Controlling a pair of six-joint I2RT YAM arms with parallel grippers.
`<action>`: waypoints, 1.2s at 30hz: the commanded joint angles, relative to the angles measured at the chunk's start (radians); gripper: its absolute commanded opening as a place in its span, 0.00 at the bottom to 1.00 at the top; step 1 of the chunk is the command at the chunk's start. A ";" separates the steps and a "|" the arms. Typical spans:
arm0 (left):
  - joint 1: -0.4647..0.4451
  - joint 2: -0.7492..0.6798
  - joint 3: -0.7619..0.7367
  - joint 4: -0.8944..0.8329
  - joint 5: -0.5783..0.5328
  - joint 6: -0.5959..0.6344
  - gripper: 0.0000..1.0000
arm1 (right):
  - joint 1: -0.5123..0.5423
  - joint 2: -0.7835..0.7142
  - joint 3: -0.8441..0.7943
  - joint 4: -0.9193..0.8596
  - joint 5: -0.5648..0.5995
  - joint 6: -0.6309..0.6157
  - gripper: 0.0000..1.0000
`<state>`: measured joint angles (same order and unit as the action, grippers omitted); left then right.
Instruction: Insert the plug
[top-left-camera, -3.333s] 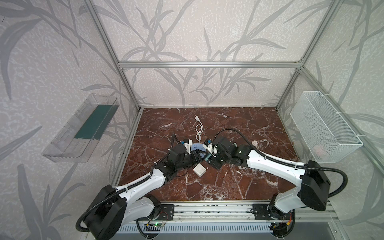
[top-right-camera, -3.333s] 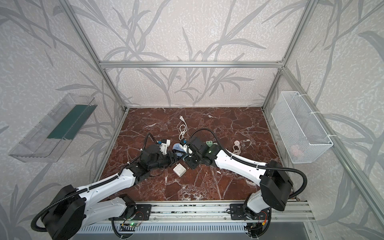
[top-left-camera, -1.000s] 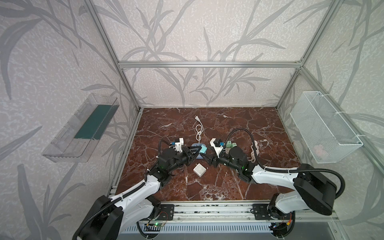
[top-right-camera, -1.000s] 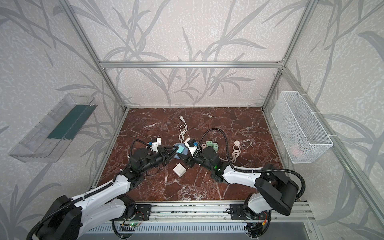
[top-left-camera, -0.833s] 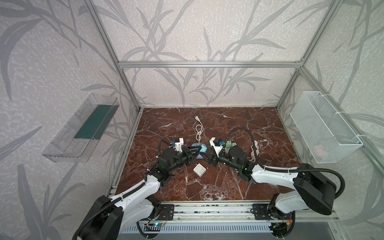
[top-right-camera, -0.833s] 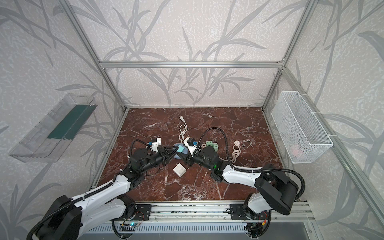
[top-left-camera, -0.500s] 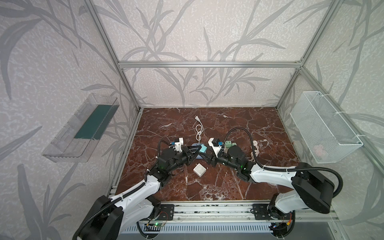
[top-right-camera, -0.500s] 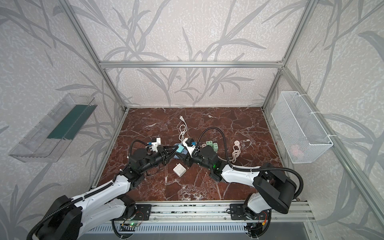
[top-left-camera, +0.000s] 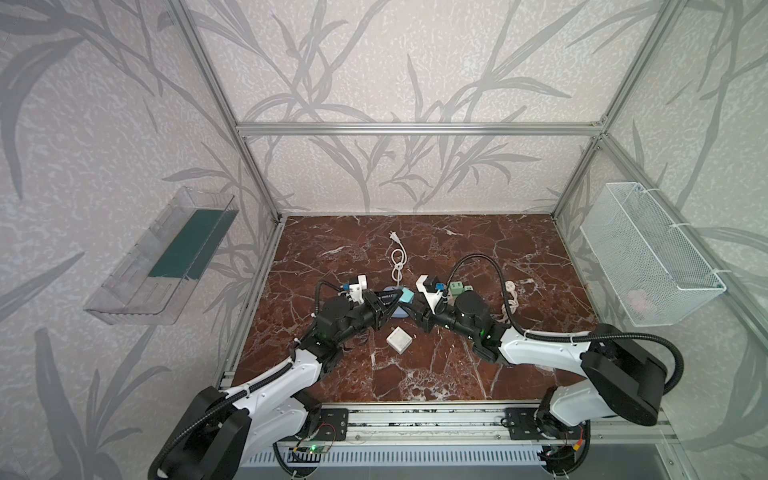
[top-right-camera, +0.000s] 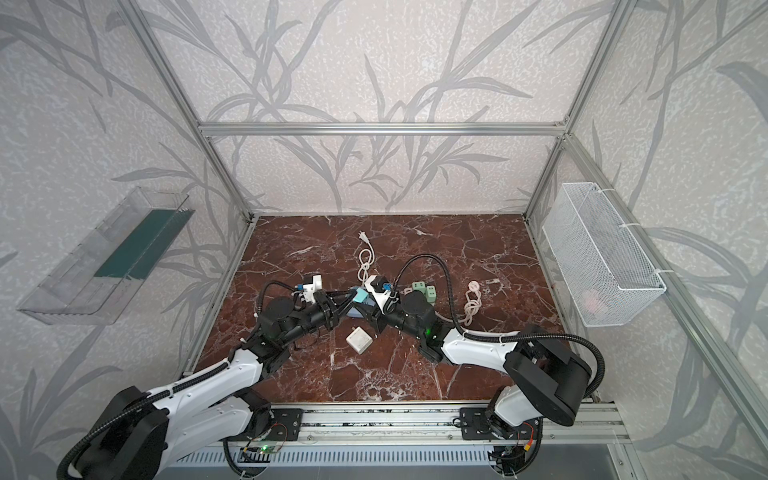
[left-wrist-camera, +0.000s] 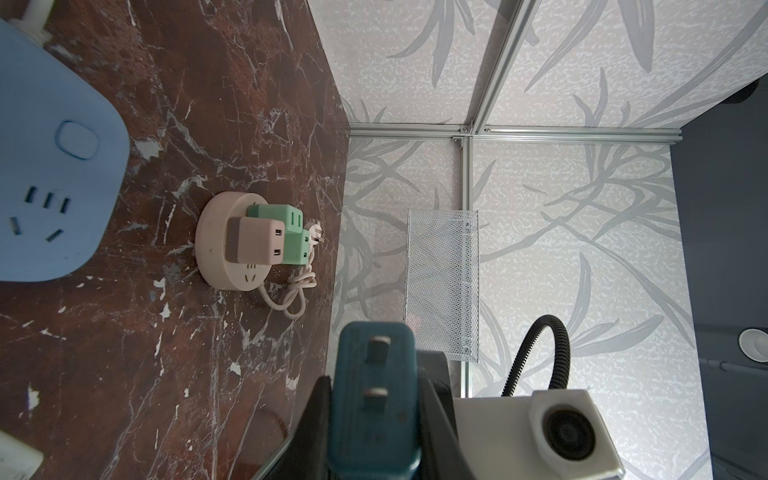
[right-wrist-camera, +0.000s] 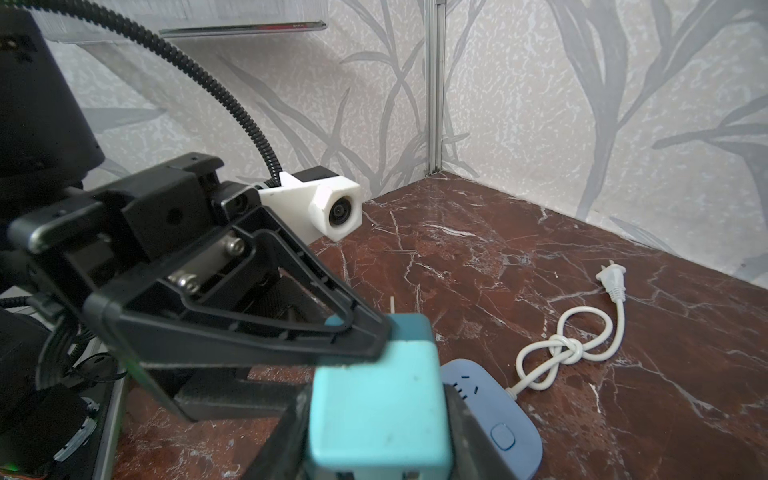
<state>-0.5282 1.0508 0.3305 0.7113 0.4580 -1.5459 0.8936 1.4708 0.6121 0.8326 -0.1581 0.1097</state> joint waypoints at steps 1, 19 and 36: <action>-0.002 0.012 -0.016 0.088 0.027 -0.032 0.00 | 0.010 -0.023 0.056 0.025 -0.053 0.036 0.24; 0.280 -0.255 0.171 -0.687 0.023 0.271 0.82 | 0.009 -0.013 0.489 -0.895 -0.103 0.181 0.00; 0.312 -0.252 0.358 -1.185 -0.167 0.630 0.81 | -0.104 0.685 1.614 -1.976 -0.020 0.522 0.00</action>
<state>-0.2203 0.8185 0.6846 -0.4217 0.3115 -0.9726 0.8036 2.0789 2.0678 -0.8742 -0.1928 0.5499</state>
